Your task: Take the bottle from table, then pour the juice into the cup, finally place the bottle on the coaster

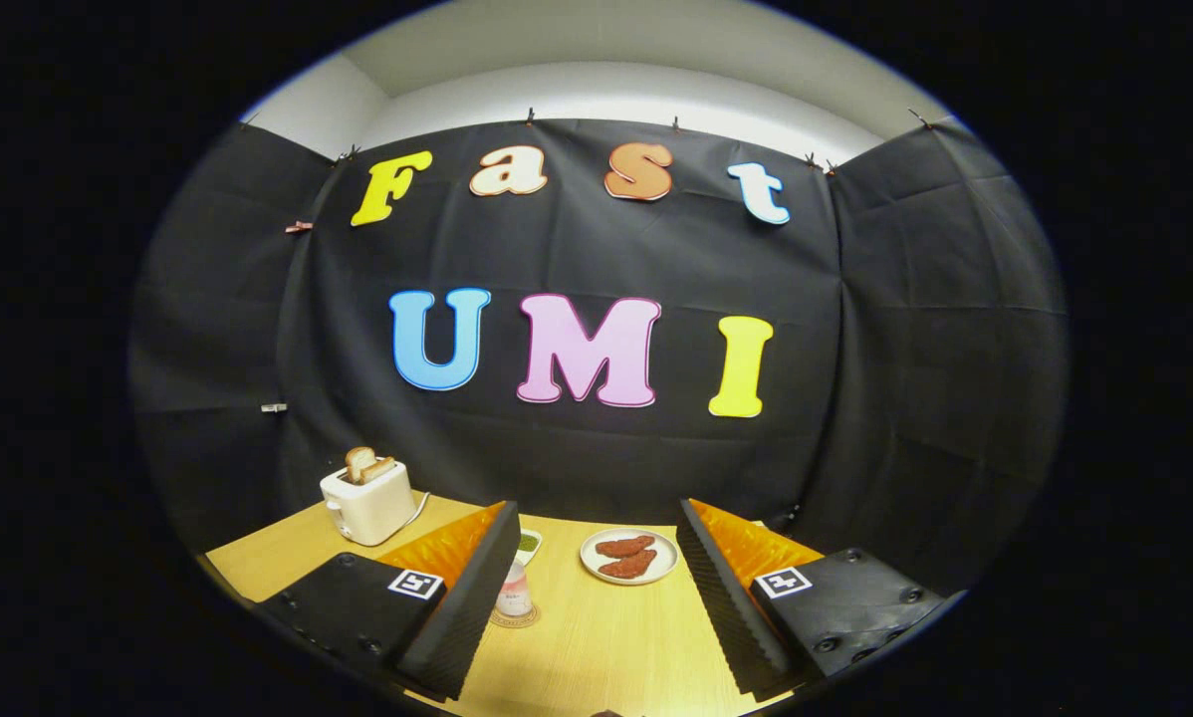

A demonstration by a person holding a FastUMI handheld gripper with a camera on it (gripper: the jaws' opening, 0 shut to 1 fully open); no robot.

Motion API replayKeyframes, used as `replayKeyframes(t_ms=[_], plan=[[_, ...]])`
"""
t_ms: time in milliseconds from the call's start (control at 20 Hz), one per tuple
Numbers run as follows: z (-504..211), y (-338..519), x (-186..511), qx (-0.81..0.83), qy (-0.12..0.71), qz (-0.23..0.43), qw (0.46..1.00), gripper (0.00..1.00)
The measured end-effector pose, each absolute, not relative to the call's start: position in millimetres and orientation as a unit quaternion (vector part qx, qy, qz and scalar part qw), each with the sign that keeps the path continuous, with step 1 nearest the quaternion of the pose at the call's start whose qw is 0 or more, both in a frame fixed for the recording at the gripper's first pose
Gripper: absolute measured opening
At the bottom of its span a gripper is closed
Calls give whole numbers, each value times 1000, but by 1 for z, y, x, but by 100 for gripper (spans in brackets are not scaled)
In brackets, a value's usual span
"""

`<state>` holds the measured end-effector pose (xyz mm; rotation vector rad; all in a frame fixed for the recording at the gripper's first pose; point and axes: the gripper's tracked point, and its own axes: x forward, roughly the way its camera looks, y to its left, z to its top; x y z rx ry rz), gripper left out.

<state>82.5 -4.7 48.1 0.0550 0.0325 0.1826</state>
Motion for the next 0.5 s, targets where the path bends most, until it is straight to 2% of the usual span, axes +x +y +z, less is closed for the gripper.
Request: replayKeyframes(t_ms=[150,500], plan=[[52,-19,59,15,15,68,997,97],[64,-1,33,9,8,79,997,97]])
